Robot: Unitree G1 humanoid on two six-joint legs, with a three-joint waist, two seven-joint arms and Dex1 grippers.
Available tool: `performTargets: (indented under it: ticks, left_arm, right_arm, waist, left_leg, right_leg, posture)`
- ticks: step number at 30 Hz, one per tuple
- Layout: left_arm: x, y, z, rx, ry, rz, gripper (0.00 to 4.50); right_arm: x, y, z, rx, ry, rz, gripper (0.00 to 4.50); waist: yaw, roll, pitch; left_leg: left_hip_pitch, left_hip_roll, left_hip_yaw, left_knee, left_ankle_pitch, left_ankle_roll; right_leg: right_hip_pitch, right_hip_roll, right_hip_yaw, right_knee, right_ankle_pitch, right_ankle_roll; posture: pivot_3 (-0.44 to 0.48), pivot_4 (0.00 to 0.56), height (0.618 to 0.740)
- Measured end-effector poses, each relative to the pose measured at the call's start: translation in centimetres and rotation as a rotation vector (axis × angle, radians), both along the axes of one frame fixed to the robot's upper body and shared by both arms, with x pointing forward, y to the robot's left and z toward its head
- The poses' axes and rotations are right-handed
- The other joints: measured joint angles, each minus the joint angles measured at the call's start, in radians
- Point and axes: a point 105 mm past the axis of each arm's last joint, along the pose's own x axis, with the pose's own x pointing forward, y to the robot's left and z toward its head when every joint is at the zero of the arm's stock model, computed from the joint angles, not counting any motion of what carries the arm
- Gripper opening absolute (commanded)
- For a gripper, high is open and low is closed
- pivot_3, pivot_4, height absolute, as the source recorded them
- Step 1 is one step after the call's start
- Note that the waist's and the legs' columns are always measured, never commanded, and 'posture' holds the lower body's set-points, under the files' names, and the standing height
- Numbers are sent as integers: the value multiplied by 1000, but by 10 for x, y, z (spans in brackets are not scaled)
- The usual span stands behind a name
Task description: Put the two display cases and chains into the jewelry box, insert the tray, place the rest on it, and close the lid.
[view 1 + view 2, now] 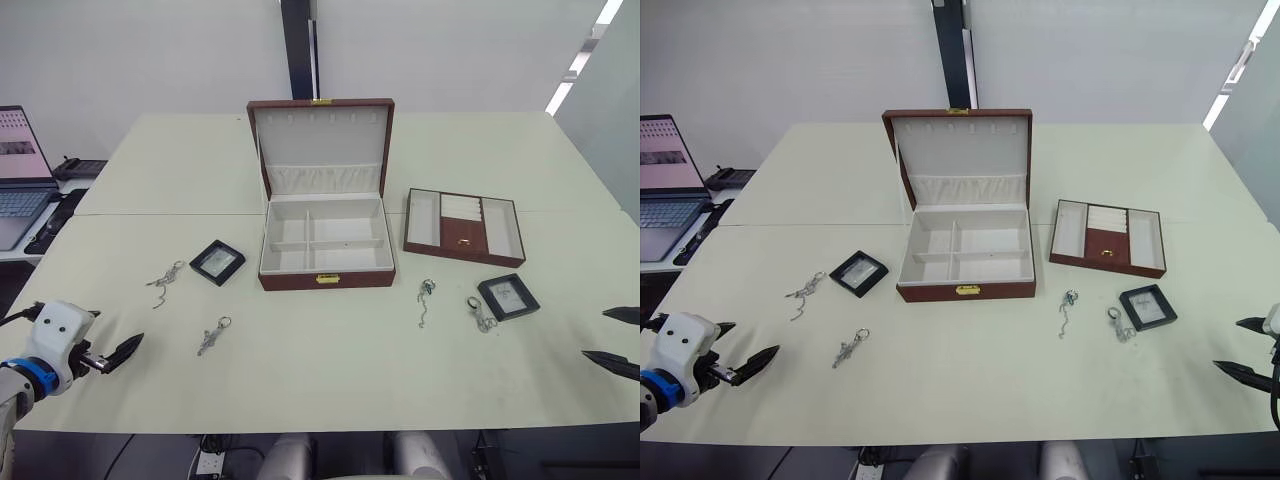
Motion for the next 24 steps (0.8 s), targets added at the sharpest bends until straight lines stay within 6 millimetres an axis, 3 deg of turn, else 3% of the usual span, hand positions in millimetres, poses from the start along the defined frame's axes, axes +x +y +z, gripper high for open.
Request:
performTargets:
  ticks: [24]
  left_arm:
    - [-9, -4, -5, -129, 31, -51, 4500]
  right_arm:
    - [10, -1, 7, 6, -47, -13, 4448]
  waist:
    - [0, 0, 0]
  left_leg:
    - [0, 0, 3, 0, 0, 0]
  right_leg:
    - [-1, 0, 0, 0, 0, 0]
  posture:
    - [0, 150, 740]
